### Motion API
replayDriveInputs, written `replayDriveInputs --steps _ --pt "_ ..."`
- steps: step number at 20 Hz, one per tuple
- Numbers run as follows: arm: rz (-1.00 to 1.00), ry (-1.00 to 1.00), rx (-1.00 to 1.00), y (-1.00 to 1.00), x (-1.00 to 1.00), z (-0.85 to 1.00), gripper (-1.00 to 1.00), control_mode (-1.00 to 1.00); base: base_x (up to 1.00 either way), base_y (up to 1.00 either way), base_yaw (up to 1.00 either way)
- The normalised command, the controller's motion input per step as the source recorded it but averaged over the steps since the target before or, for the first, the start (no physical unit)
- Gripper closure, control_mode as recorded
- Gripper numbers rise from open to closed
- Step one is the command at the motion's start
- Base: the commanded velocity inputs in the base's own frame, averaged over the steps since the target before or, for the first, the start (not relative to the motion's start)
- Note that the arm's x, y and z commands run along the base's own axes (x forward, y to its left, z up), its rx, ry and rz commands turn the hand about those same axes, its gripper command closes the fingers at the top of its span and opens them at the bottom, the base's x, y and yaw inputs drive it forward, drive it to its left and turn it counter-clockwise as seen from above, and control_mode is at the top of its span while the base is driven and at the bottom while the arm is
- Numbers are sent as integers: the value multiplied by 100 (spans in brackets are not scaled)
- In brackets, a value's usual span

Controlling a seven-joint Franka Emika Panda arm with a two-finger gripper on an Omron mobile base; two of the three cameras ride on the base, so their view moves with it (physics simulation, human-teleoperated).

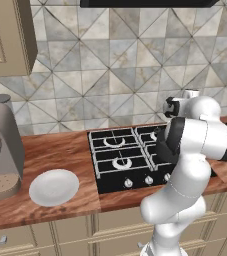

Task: Retrieve the frozen meat and place it in the pot on a burner. Then turn the burner on.

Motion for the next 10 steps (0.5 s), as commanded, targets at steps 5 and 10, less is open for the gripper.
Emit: replayDriveInputs --steps 5,10 --pt "0 0 0 0 0 0 -100 -100 0 0 0" --pt "0 0 0 0 0 0 -100 -100 0 0 0"
